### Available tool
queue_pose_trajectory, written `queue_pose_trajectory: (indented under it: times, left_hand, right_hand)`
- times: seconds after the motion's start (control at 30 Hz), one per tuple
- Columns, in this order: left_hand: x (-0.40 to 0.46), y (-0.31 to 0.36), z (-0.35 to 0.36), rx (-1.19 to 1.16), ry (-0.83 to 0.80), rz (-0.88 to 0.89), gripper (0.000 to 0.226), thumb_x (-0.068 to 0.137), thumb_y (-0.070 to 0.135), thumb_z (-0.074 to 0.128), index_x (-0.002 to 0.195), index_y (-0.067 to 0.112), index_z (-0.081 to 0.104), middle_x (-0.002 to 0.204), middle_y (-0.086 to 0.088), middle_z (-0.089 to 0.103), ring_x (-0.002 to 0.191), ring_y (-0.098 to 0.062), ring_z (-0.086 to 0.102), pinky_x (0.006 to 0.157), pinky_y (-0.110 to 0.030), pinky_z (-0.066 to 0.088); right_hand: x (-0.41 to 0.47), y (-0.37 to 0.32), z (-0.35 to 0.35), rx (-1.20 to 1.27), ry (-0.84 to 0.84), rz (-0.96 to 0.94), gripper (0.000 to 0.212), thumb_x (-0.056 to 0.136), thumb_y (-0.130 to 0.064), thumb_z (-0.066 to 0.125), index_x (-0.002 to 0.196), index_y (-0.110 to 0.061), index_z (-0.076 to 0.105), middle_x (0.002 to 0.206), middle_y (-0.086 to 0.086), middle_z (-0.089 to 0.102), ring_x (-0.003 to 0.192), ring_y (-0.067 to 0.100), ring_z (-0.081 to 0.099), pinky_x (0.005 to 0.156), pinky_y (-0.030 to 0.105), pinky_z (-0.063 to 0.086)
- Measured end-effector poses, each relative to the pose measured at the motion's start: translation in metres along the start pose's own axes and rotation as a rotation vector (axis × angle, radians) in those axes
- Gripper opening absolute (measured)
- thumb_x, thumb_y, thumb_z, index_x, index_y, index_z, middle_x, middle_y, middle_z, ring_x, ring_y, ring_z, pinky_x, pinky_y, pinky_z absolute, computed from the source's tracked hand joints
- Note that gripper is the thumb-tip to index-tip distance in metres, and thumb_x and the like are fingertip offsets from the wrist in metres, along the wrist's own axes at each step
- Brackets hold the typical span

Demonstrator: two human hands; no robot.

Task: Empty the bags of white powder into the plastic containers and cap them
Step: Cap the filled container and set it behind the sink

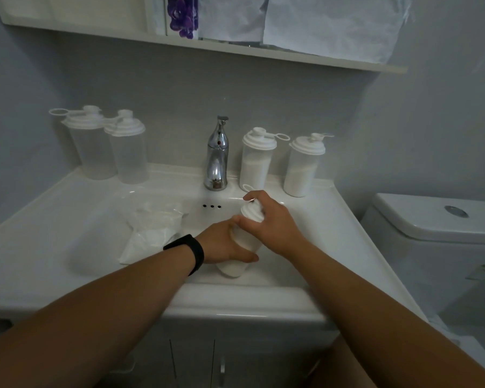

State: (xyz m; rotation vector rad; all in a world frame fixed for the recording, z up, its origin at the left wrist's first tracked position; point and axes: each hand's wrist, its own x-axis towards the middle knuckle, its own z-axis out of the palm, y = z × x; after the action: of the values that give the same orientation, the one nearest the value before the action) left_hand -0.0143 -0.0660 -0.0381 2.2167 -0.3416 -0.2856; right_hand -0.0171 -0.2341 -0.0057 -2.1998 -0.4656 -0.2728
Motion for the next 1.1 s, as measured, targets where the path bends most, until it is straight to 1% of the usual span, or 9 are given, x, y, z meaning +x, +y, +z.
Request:
queue_pose_trajectory:
  times: [0.17, 0.3, 0.4, 0.57, 0.63, 0.73, 0.87, 0.97, 1.1]
  left_hand:
    - [-0.007, 0.0, -0.007, -0.079, -0.089, -0.003, 0.065, 0.073, 0.035, 0.092, 0.126, 0.043, 0.055, 0.12, 0.018, 0.065, 0.113, -0.004, 0.061, 0.096, -0.024, 0.05]
    - [-0.008, -0.005, -0.012, -0.121, -0.144, -0.006, 0.075, 0.071, 0.035, 0.092, 0.135, 0.043, 0.053, 0.124, 0.019, 0.065, 0.117, -0.004, 0.06, 0.101, -0.028, 0.05]
    - [-0.007, -0.005, -0.012, -0.116, -0.14, -0.05, 0.078, 0.073, 0.036, 0.091, 0.137, 0.038, 0.048, 0.123, 0.015, 0.063, 0.114, -0.005, 0.06, 0.097, -0.026, 0.05]
    - [-0.006, -0.001, -0.01, -0.191, -0.143, -0.022, 0.076, 0.077, 0.031, 0.09, 0.138, 0.04, 0.045, 0.127, 0.015, 0.063, 0.116, -0.005, 0.061, 0.101, -0.026, 0.052]
    - [-0.008, 0.005, -0.013, -0.331, -0.221, -0.021, 0.065, 0.087, 0.024, 0.081, 0.139, 0.039, 0.043, 0.13, 0.011, 0.064, 0.117, -0.006, 0.062, 0.097, -0.02, 0.052]
    - [-0.008, 0.004, -0.018, -0.67, -0.281, -0.016, 0.061, 0.089, 0.028, 0.068, 0.147, 0.026, 0.047, 0.143, -0.002, 0.062, 0.132, -0.02, 0.059, 0.116, -0.04, 0.042]
    - [-0.009, 0.008, -0.017, -0.925, -0.192, 0.004, 0.056, 0.093, 0.032, 0.054, 0.145, 0.011, 0.055, 0.145, -0.018, 0.058, 0.131, -0.033, 0.057, 0.117, -0.049, 0.037]
    - [-0.007, 0.012, -0.011, -0.907, -0.064, -0.067, 0.047, 0.106, 0.048, 0.041, 0.141, 0.022, 0.06, 0.135, -0.009, 0.068, 0.127, -0.027, 0.063, 0.112, -0.045, 0.046]
    - [0.001, 0.01, -0.002, -0.931, 0.113, -0.18, 0.048, 0.103, 0.052, 0.046, 0.134, 0.02, 0.065, 0.122, -0.009, 0.074, 0.116, -0.028, 0.07, 0.107, -0.046, 0.052]
  right_hand:
    - [-0.003, 0.0, 0.002, 0.045, -0.061, -0.007, 0.045, 0.082, -0.049, 0.081, 0.116, -0.04, 0.054, 0.105, -0.015, 0.058, 0.093, 0.004, 0.057, 0.08, 0.024, 0.044]
    - [-0.004, -0.006, 0.007, 0.002, -0.092, -0.062, 0.041, 0.085, -0.051, 0.077, 0.115, -0.039, 0.052, 0.101, -0.018, 0.058, 0.089, 0.0, 0.054, 0.076, 0.021, 0.04]
    - [-0.001, -0.009, 0.007, 0.05, -0.088, -0.04, 0.032, 0.088, -0.061, 0.066, 0.106, -0.038, 0.054, 0.097, -0.011, 0.066, 0.09, 0.006, 0.06, 0.077, 0.029, 0.048]
    - [0.002, -0.009, 0.008, 0.083, -0.053, 0.01, 0.019, 0.091, -0.045, 0.07, 0.1, -0.034, 0.057, 0.092, -0.005, 0.068, 0.087, 0.014, 0.063, 0.079, 0.036, 0.052]
    - [0.002, -0.006, 0.007, 0.123, -0.072, 0.017, 0.017, 0.094, -0.042, 0.068, 0.106, -0.034, 0.058, 0.096, -0.008, 0.068, 0.09, 0.012, 0.063, 0.082, 0.034, 0.052]
    - [0.0, 0.0, 0.005, 0.173, -0.084, -0.011, 0.032, 0.101, -0.041, 0.06, 0.132, -0.037, 0.054, 0.116, -0.016, 0.064, 0.113, 0.001, 0.059, 0.098, 0.027, 0.046]
    - [-0.003, -0.002, 0.009, 0.241, -0.079, -0.016, 0.05, 0.1, -0.05, 0.05, 0.145, -0.036, 0.034, 0.134, -0.005, 0.054, 0.128, -0.004, 0.05, 0.105, 0.021, 0.041]
    - [-0.001, -0.008, 0.011, 0.365, -0.06, 0.076, 0.05, 0.103, -0.059, 0.029, 0.146, -0.034, 0.028, 0.138, -0.001, 0.053, 0.123, 0.001, 0.053, 0.103, 0.015, 0.04]
    - [0.007, -0.009, 0.02, 0.579, -0.005, 0.397, 0.034, 0.11, -0.048, 0.029, 0.131, -0.031, 0.049, 0.137, 0.005, 0.06, 0.12, 0.018, 0.059, 0.107, 0.037, 0.047]
